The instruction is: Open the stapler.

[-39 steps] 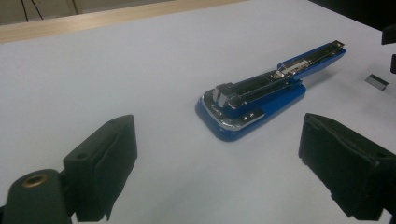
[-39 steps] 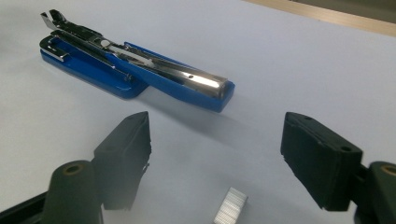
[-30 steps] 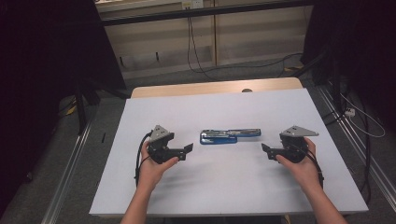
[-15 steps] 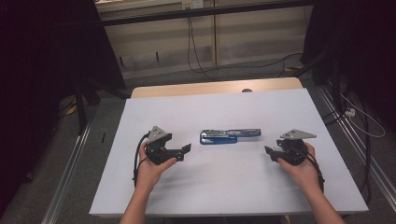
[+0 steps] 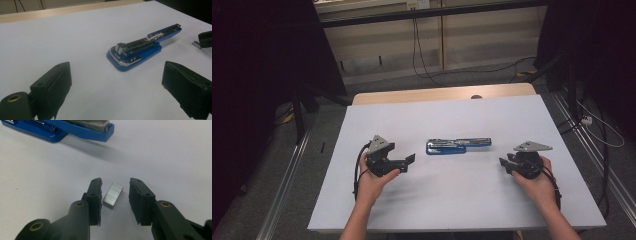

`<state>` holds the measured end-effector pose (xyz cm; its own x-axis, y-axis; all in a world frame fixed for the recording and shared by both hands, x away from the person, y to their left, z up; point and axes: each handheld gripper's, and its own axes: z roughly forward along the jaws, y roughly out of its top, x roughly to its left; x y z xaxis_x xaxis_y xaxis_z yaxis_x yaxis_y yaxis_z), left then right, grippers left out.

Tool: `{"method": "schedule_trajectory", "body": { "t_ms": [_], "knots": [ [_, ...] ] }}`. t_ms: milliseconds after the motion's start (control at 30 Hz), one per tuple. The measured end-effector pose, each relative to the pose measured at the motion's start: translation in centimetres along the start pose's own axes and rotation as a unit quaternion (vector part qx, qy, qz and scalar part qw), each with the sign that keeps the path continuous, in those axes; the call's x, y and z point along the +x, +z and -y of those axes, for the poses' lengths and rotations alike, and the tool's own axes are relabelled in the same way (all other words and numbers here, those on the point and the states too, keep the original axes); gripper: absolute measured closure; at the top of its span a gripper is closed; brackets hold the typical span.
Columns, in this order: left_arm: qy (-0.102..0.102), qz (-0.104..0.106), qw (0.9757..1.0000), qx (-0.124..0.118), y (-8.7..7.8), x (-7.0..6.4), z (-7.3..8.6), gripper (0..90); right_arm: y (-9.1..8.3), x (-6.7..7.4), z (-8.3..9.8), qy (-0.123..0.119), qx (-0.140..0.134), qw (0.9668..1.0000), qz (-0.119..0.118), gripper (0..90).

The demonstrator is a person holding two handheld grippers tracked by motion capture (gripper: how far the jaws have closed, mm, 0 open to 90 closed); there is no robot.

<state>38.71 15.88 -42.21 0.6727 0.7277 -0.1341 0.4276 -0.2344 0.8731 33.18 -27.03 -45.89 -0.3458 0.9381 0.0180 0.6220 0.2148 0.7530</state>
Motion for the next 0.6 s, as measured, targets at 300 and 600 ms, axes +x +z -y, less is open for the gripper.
{"method": "schedule_trajectory", "body": {
  "t_ms": [300, 600],
  "knots": [
    [-0.001, -0.003, 1.0000, -0.003, -0.13, 0.07, 0.02, 9.3, 0.25, 0.41, 0.03, -0.006, 0.007, 1.0000, 0.000, 69.6],
    [-0.001, -0.002, 1.0000, -0.003, -0.21, 0.10, -0.02, 9.5, 0.07, 0.00, 0.34, -0.001, 0.012, 0.9999, 0.000, 75.2]
  ]
}}
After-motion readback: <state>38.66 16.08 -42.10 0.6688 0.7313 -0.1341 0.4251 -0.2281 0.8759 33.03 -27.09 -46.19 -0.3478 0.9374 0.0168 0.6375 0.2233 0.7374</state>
